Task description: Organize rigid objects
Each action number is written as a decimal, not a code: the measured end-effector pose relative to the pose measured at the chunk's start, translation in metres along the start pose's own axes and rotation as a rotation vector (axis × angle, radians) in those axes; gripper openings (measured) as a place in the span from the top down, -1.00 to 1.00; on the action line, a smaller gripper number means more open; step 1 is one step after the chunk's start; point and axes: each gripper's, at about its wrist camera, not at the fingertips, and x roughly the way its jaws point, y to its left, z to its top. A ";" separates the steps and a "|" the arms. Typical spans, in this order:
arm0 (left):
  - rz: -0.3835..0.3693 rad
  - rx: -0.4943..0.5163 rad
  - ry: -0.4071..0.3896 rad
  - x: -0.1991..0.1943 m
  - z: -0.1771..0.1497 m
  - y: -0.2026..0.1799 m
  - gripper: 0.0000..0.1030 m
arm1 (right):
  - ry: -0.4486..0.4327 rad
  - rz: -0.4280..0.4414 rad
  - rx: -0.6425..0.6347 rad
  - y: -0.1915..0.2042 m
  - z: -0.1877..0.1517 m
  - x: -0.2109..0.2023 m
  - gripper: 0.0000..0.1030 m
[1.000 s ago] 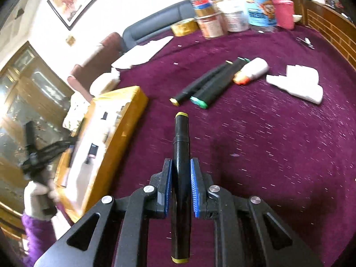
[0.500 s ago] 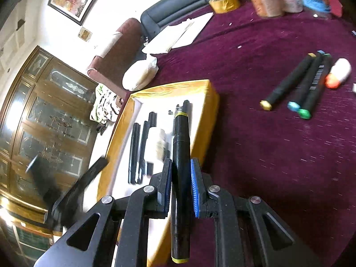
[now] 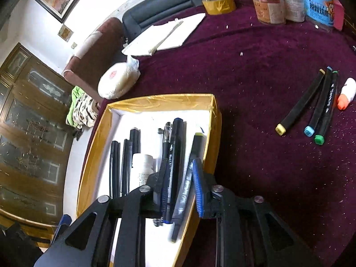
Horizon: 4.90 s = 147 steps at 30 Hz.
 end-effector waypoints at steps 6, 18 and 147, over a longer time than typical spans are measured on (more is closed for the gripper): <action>0.013 0.031 -0.011 -0.006 -0.006 -0.016 -0.07 | -0.118 -0.035 -0.091 -0.010 -0.008 -0.049 0.34; -0.072 0.240 0.030 0.008 -0.020 -0.127 -0.08 | -0.438 -0.294 -0.035 -0.134 -0.039 -0.152 -0.90; -0.169 0.468 0.305 0.127 -0.104 -0.245 0.76 | -0.123 -0.320 -0.180 -0.166 -0.086 -0.094 0.26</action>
